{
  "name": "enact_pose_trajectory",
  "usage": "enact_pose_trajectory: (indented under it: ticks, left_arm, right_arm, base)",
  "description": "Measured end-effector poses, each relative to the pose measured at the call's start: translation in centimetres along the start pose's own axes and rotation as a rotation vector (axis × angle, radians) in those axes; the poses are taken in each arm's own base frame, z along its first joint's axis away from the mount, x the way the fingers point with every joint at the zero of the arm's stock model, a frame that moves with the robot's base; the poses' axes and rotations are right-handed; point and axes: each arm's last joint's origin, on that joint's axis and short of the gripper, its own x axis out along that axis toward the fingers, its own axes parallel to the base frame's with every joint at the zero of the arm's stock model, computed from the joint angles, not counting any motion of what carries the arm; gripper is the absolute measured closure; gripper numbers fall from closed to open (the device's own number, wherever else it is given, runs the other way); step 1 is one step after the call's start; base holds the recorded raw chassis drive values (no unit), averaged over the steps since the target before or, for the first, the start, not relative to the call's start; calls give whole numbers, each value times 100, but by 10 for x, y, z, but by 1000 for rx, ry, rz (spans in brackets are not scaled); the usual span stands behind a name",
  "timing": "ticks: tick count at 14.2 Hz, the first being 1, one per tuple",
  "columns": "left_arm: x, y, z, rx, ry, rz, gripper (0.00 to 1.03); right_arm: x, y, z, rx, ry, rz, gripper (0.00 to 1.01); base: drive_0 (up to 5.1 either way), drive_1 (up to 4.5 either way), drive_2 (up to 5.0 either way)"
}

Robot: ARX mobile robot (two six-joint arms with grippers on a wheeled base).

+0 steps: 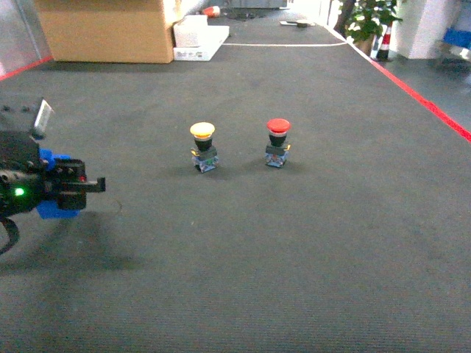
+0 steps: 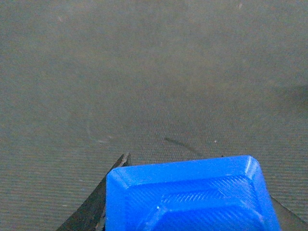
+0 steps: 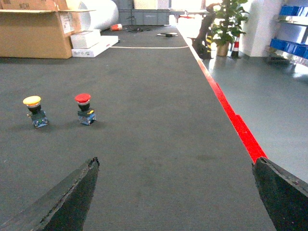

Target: Pick blue part to blue bin on bottom shelf

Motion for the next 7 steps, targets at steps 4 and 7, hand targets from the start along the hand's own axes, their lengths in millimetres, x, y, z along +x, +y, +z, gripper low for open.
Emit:
enact_pose_trajectory:
  ticks: [4,7]
  left_arm:
    - [-113,1,62,23,-277,14,58]
    - [-164,0,69,7,-357,33,58]
  right_arm:
    - [0,0,0,0,0,0,3]
    - [0,0,0,0,0,0,3]
  base:
    - [0,0,0]
    - [0,0,0]
